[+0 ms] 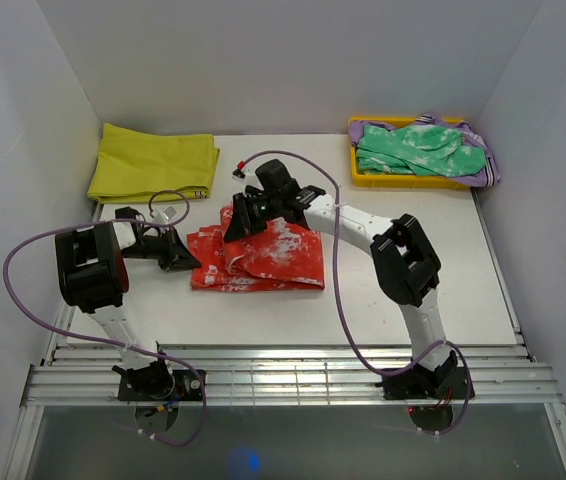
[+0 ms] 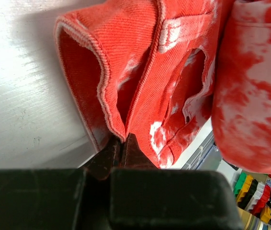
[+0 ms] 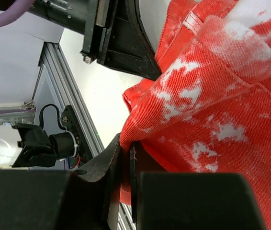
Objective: Fold and stack the trousers
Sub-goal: Fold the trousers
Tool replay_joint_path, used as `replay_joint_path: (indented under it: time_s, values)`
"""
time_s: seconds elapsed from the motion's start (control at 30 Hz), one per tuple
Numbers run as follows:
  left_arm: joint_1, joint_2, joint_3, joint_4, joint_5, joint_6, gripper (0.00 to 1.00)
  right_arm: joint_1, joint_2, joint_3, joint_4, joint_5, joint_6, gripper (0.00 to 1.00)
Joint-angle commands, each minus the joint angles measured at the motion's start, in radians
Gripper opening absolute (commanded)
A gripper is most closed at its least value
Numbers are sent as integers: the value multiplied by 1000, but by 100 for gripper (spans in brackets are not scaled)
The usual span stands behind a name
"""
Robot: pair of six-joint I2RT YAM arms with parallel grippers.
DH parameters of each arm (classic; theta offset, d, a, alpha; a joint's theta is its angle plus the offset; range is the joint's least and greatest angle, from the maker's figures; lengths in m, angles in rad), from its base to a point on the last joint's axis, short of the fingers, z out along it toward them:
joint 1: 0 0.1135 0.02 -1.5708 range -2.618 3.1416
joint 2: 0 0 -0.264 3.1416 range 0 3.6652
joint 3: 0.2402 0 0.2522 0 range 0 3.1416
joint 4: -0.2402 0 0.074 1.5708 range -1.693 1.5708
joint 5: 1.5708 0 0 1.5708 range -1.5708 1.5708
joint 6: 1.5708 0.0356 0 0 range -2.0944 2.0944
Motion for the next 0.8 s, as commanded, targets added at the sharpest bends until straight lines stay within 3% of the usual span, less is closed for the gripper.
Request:
replay_joint_path:
  time_s: [0.0,0.77]
  values:
    - [-18,11,-31,37,-50,19,0,22,38,85,89,24,52,8]
    - [-20,31,-62,100,-42,-29,0,118,217,203,120,96,164,8]
